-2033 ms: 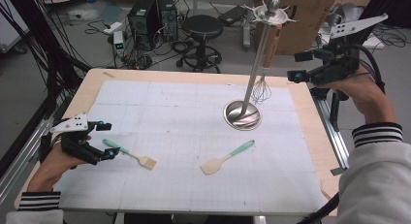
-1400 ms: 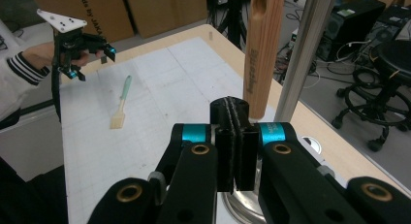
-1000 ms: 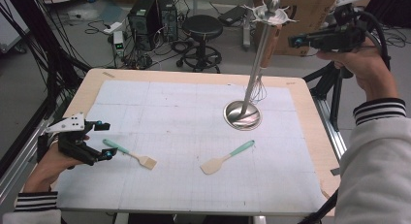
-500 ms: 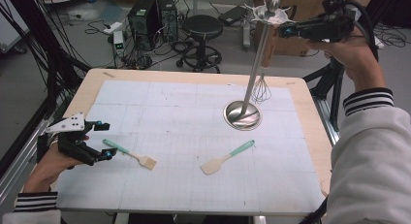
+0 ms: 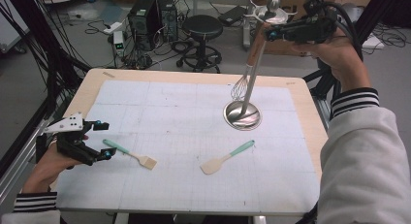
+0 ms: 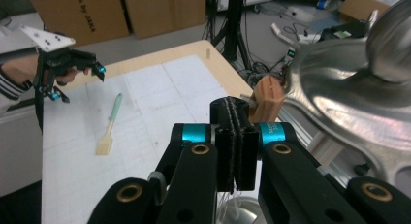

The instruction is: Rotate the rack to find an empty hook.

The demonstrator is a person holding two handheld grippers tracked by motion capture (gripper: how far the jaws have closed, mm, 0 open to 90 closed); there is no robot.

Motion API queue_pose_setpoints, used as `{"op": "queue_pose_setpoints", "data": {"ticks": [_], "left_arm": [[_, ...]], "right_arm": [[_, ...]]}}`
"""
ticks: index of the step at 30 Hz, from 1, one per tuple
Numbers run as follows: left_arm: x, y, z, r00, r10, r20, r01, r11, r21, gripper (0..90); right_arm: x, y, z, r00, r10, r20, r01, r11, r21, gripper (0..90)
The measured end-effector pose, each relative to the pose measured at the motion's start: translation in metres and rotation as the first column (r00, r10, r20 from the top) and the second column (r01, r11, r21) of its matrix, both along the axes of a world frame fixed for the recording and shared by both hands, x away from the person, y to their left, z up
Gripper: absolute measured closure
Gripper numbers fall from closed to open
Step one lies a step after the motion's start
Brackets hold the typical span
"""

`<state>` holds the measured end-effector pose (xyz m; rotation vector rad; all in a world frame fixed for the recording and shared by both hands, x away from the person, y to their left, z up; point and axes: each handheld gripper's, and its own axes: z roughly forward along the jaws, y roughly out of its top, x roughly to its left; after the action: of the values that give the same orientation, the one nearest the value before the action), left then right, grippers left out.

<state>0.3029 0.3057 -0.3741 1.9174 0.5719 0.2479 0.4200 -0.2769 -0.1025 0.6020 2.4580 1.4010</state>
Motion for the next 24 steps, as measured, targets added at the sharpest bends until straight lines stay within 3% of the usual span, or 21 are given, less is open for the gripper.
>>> {"op": "queue_pose_setpoints", "data": {"ticks": [12, 24], "left_arm": [[0.001, 0.000, -0.001, 1.0000, 0.003, -0.006, -0.003, 0.9999, 0.012, 1.7], [0.001, 0.003, -0.001, 0.9999, 0.006, -0.008, -0.006, 0.9999, 0.015, 1.7]], "right_arm": [[-0.011, -0.028, -0.009, 0.9995, -0.021, -0.024, 0.021, 1.000, 0.006, 89.0], [-0.015, -0.060, -0.008, 0.9982, -0.056, -0.023, 0.056, 0.998, 0.013, 89.0]]}}
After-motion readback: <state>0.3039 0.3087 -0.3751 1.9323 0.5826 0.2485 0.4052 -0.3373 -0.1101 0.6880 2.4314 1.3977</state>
